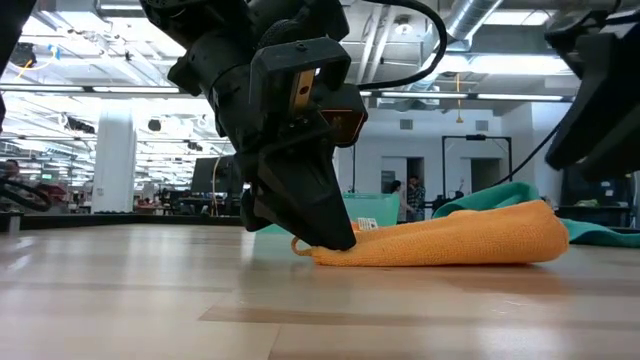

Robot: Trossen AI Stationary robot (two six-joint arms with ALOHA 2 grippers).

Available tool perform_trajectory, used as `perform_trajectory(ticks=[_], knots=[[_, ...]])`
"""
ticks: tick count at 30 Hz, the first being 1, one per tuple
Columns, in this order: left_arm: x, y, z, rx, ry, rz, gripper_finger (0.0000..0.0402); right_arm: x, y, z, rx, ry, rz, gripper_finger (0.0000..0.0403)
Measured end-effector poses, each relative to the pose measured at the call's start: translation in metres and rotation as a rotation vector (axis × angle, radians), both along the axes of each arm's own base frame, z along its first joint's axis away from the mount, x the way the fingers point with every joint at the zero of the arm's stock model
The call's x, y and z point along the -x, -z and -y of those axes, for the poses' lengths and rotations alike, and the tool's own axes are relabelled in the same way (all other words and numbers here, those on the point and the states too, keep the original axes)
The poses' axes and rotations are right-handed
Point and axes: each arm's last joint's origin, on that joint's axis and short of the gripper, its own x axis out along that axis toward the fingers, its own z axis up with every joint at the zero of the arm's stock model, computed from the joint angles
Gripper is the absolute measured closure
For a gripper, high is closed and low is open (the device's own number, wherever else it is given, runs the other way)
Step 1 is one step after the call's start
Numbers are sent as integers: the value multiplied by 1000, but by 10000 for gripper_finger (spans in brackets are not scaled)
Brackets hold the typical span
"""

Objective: Roll microfiber towels into tight, uniform cylinder then place into a basket
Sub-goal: Roll the yellow microfiber cloth on the table

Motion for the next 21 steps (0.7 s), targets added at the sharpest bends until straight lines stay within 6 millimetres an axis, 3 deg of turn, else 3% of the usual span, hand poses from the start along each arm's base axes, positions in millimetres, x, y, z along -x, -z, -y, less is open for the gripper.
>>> perform_trajectory(ticks=[9, 21], knots=[[0, 0, 0, -1, -1, 0, 325, 0, 21, 17, 10, 17, -4, 221], [0, 0, 0, -4, -2, 1, 325, -10, 21, 24, -49, 43, -17, 226]])
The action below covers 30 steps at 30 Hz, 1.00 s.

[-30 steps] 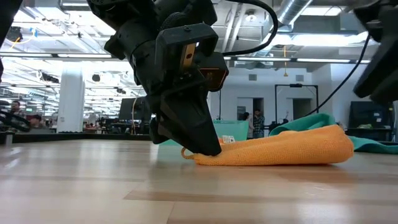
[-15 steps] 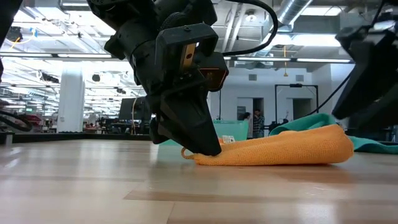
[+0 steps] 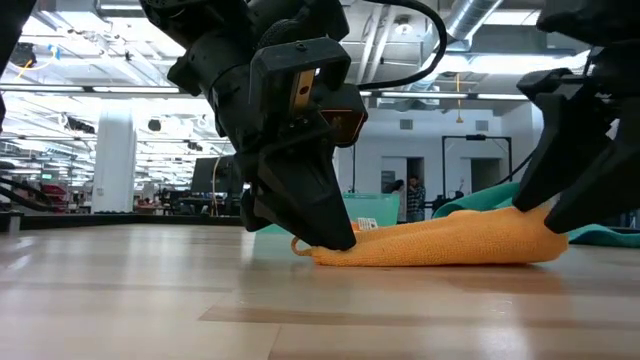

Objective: Roll microfiber towels into tight, uniform cylinder then place into a basket
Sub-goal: Roll the yellow microfiber cloth on the table

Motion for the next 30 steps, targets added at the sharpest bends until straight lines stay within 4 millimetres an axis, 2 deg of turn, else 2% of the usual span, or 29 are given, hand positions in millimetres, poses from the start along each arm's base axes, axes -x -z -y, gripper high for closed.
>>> perform_trajectory(ticks=[6, 14, 22, 26, 30], knots=[[0, 0, 0, -13, 18, 7, 325, -4, 2, 8, -11, 50, -4, 227], [-2, -2, 0, -27, 44, 16, 325, 3, 21, 25, -66, 111, -28, 232], [-10, -11, 2, -65, 100, 43, 325, 2, 25, 29, -116, 114, -26, 241], [-13, -16, 2, -120, 116, 31, 325, 0, 25, 30, -129, 117, -35, 261], [-15, -24, 5, -233, 107, 19, 325, -3, 26, 34, -162, 141, -53, 299]])
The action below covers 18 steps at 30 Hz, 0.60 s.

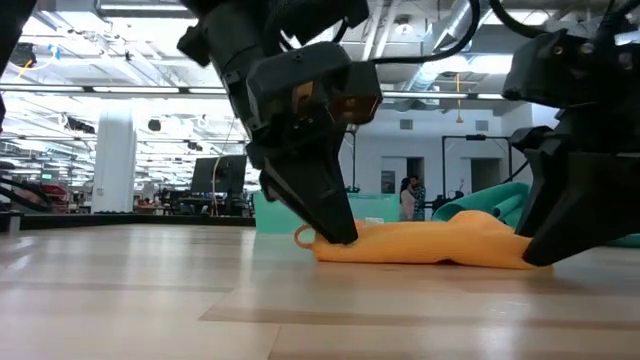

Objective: Roll microfiber towels into tight, uniform cylinder then place into a basket
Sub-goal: Roll the yellow microfiber cloth on the table

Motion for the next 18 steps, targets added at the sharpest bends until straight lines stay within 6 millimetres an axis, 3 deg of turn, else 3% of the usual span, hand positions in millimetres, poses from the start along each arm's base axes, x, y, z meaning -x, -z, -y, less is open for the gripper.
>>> perform_trajectory(ticks=[10, 18], knots=[[2, -31, 30, -315, 25, -26, 325, -1, 1, 2, -20, 14, -13, 380], [15, -71, 75, -489, 52, -4, 325, -1, 1, 2, -32, 29, -12, 372]])
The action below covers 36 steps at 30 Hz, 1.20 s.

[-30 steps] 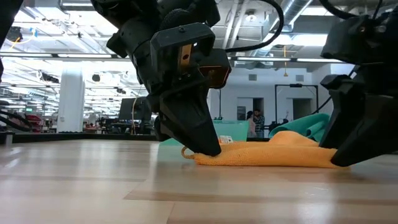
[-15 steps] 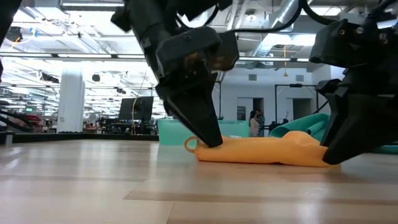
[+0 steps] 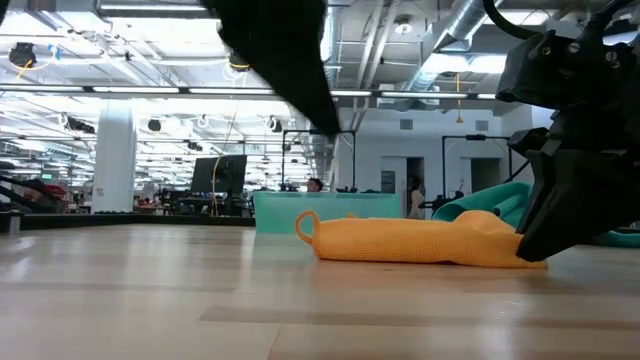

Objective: Roll microfiber towels into tight, uniform cylinder then place into a basket
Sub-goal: Roll the yellow microfiber cloth on the table

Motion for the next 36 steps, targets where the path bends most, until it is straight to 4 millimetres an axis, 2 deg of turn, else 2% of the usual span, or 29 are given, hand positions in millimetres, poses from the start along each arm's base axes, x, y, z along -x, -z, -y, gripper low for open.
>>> perform_trajectory(ticks=[6, 12, 15, 18, 23, 30, 36], knots=[[13, -20, 38, -127, 125, 83, 325, 0, 0, 0, -2, 0, -1, 381], [20, -19, 49, -160, 210, 63, 325, 0, 0, 0, -6, 0, 2, 377], [18, -11, 43, -131, 218, 37, 325, 0, 0, 0, -9, 0, 5, 373], [12, 8, 32, -21, 295, 2, 325, 0, 0, 0, -9, 0, 6, 377], [-6, 38, 3, 182, 439, 68, 325, -1, 0, -1, -17, 0, 10, 380], [-11, 65, -41, 281, 322, 80, 325, -2, 0, 0, -21, 1, 7, 378], [-7, 76, -47, 288, 314, 110, 325, -2, 0, 0, -27, 3, 5, 380]])
